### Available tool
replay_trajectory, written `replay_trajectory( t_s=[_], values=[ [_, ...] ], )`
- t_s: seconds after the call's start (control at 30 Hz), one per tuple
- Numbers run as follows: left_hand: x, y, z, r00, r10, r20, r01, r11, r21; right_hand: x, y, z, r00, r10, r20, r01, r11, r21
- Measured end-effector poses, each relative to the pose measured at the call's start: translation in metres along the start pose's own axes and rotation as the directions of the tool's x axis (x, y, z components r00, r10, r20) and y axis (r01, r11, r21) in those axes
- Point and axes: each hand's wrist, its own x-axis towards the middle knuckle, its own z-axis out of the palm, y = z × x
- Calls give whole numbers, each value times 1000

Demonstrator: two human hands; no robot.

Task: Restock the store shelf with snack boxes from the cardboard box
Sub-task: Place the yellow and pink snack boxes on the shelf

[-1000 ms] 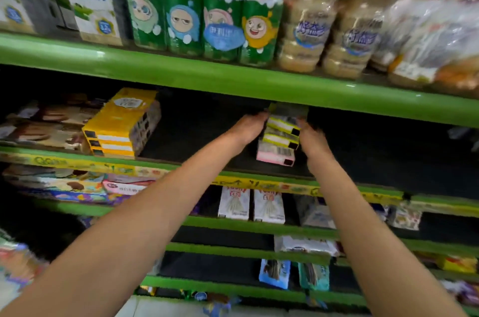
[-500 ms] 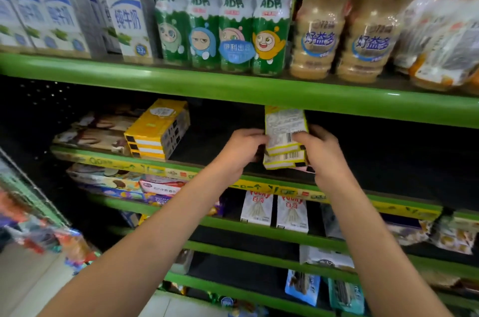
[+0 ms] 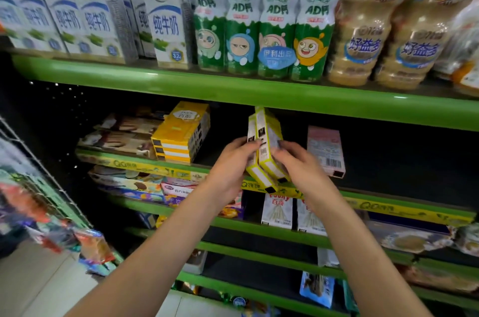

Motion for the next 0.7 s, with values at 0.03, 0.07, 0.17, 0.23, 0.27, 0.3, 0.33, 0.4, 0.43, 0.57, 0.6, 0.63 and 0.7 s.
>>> replay_trajectory(
  t_s=[0.03,0.07,0.17,0.23,0.27,0.3,0.33,0.4,0.43,0.57,0.6,0.63,0.7],
  values=[
    [1,0,-2,1000,6,-9,-6,1000,17,0,-3,3,1000,13,16,-14,998,56],
    [2,0,-5,1000,13,-8,-12,998,62,1,-5,6,999,30,35,-34,992,118],
    [-1,1,-14,997,52,51,-65,954,292,7,-5,9,992,69,108,-99,949,300],
    [-1,2,-22,992,80,98,-113,908,404,9,-6,12,974,70,216,-157,895,418],
    [0,2,-25,990,106,96,-138,887,442,9,-7,14,959,72,275,-198,863,464],
    [0,1,-29,987,139,84,-162,869,468,10,-7,15,945,72,318,-233,833,503],
    [2,0,-33,985,164,50,-168,870,463,12,-6,16,938,70,341,-254,805,535],
    [2,0,-41,988,128,-91,-88,932,352,14,-3,17,940,58,337,-256,774,579],
    [2,0,-45,987,95,-131,-51,952,301,16,0,17,947,53,317,-239,775,585],
    [-2,-6,-60,995,84,-58,-68,969,239,21,11,11,981,66,185,-154,844,513],
    [-4,-6,-63,990,116,-74,-96,968,230,22,14,9,986,84,145,-145,862,486],
    [-4,-7,-67,983,150,-101,-123,964,235,23,18,7,988,105,110,-145,871,469],
    [-4,-6,-70,970,191,-153,-152,960,236,21,23,6,990,128,61,-141,857,496]
  ],
)
